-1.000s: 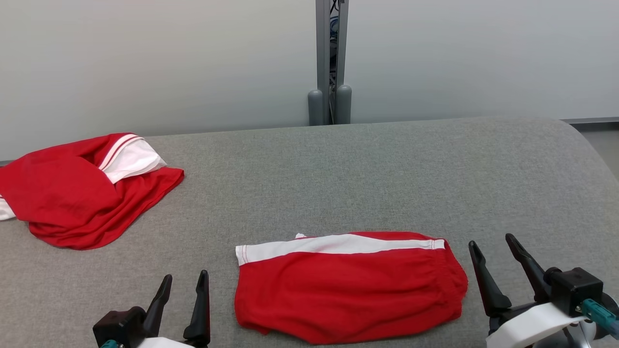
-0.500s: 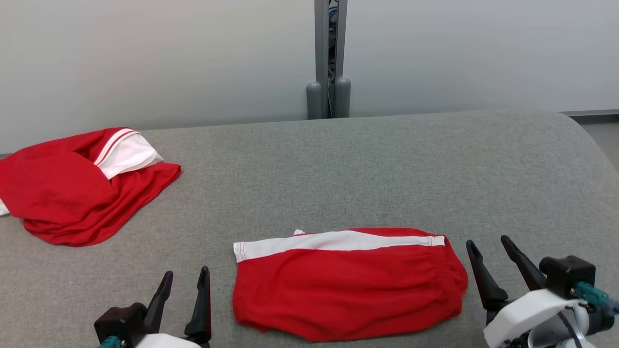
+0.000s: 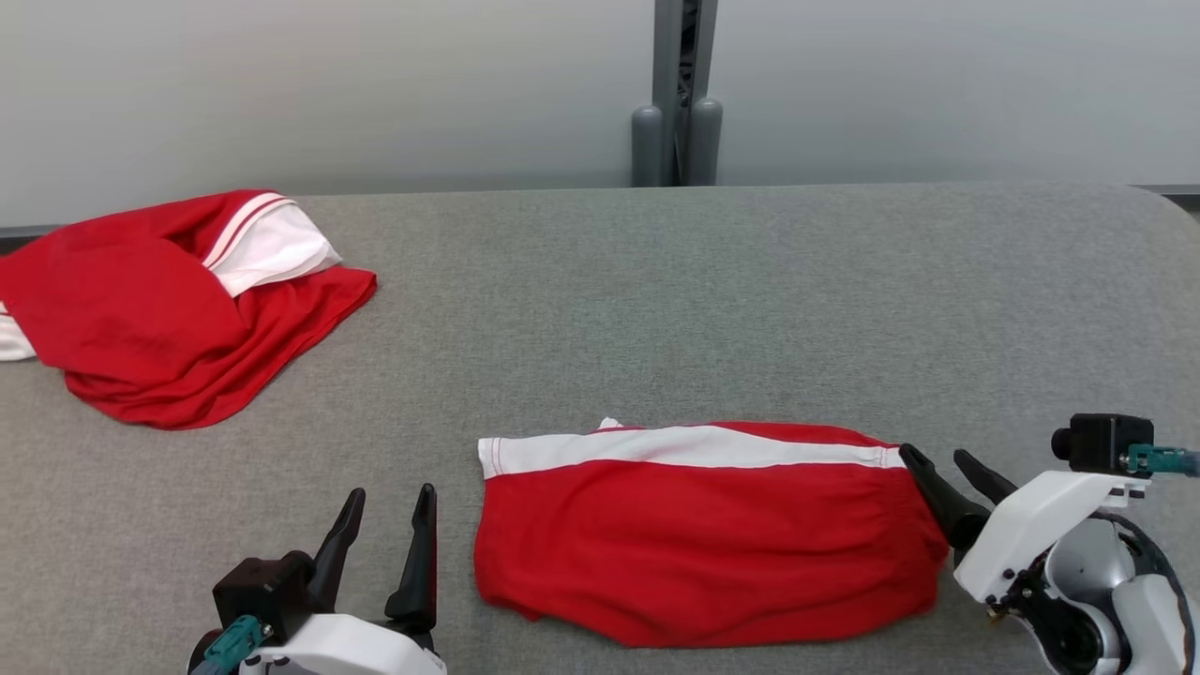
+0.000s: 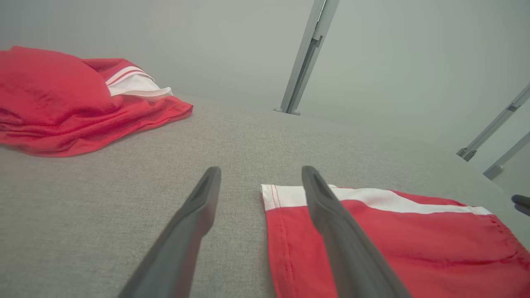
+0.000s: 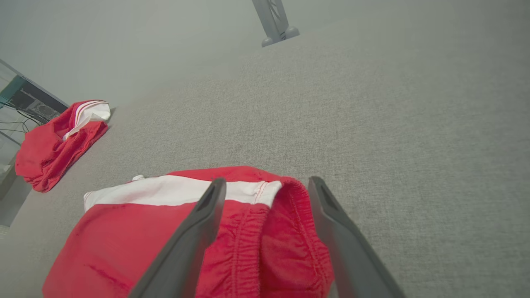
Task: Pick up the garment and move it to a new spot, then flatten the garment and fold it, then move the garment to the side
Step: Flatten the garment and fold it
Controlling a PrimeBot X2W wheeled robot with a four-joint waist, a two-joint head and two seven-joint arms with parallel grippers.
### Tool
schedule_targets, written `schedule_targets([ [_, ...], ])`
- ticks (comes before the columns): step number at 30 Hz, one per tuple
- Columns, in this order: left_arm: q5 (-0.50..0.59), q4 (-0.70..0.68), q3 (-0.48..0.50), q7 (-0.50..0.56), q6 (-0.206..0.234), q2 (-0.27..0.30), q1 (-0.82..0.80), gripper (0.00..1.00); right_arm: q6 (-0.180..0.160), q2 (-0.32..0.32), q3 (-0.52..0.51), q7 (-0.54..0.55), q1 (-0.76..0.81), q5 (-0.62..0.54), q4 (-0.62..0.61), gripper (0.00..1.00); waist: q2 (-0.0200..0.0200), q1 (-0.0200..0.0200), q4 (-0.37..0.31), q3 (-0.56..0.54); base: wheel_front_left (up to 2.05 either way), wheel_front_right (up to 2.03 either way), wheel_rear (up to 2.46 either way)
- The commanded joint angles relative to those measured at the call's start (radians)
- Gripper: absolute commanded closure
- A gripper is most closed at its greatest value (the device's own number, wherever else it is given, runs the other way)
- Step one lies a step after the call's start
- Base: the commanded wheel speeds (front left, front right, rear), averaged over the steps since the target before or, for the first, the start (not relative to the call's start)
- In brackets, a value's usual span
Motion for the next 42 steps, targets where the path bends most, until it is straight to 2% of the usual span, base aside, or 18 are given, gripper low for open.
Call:
schedule_targets([
  [1,0.008,0.002,0.002,-0.001,-0.006,0.001,-0.016,0.0,0.0,-0.009,-0.003,0.013,-0.006,0.011,0.007,0.0,0.0,0.0,0.009,0.006,0.0,0.0,0.0],
  [9,0.008,0.018,-0.004,-0.01,-0.014,-0.011,-0.028,0.0,0.0,-0.041,-0.007,0.152,-0.02,0.114,0.027,0.0,0.0,0.0,0.051,0.021,0.0,0.0,0.0],
  [17,0.011,0.025,-0.009,-0.011,-0.021,-0.011,-0.035,0.0,0.0,-0.044,-0.028,0.201,-0.062,0.156,0.067,0.01,0.0,0.0,0.083,0.034,0.0,0.0,0.0],
  [18,0.012,0.026,-0.01,-0.01,-0.022,-0.01,-0.037,0.0,0.0,-0.047,-0.026,0.205,-0.07,0.153,0.075,0.04,0.0,0.0,0.086,0.036,0.0,0.0,0.0],
  [20,0.013,0.027,-0.011,-0.01,-0.022,-0.009,-0.04,0.0,0.0,-0.051,-0.022,0.212,-0.084,0.148,0.093,0.17,0.0,0.0,0.092,0.039,0.0,0.0,0.0],
  [23,0.014,0.027,-0.014,-0.009,-0.023,-0.008,-0.042,0.0,0.0,-0.056,-0.011,0.219,-0.104,0.142,0.113,0.53,0.0,0.0,0.099,0.044,0.0,0.0,0.0],
  [25,0.014,0.027,-0.014,-0.008,-0.021,-0.007,-0.043,0.0,0.0,-0.059,-0.002,0.224,-0.114,0.147,0.123,0.63,0.0,0.0,0.102,0.047,0.0,0.0,0.0],
  [28,0.013,0.026,-0.015,-0.009,-0.017,-0.007,-0.043,0.0,0.0,-0.069,0.015,0.238,-0.121,0.16,0.129,0.97,0.0,0.0,0.102,0.05,0.0,0.0,0.0],
  [29,0.012,0.026,-0.014,-0.009,-0.016,-0.006,-0.043,0.0,0.0,-0.074,0.021,0.242,-0.122,0.159,0.128,1.0,0.0,0.0,0.101,0.05,0.0,0.0,0.0],
  [35,-0.016,0.033,-0.014,0.007,-0.039,-0.014,-0.061,0.0,0.0,-0.101,0.069,0.228,-0.106,0.173,0.074,1.0,0.0,0.0,0.079,0.051,0.0,0.0,0.0],
  [39,-0.063,0.067,-0.014,0.05,-0.072,-0.033,-0.092,0.0,0.0,-0.117,0.113,0.202,-0.076,0.198,-0.007,1.0,0.0,0.0,0.053,0.048,0.0,0.0,0.0],
  [40,-0.097,0.093,-0.014,0.088,-0.092,-0.045,-0.118,0.0,0.0,-0.128,0.14,0.187,-0.063,0.199,-0.046,1.0,0.0,0.0,0.035,0.049,0.0,0.0,0.0],
  [42,-0.116,0.111,-0.016,0.114,-0.102,-0.05,-0.132,0.0,0.0,-0.13,0.154,0.183,-0.056,0.202,-0.06,1.0,0.0,0.0,0.027,0.05,0.0,0.0,0.0],
])
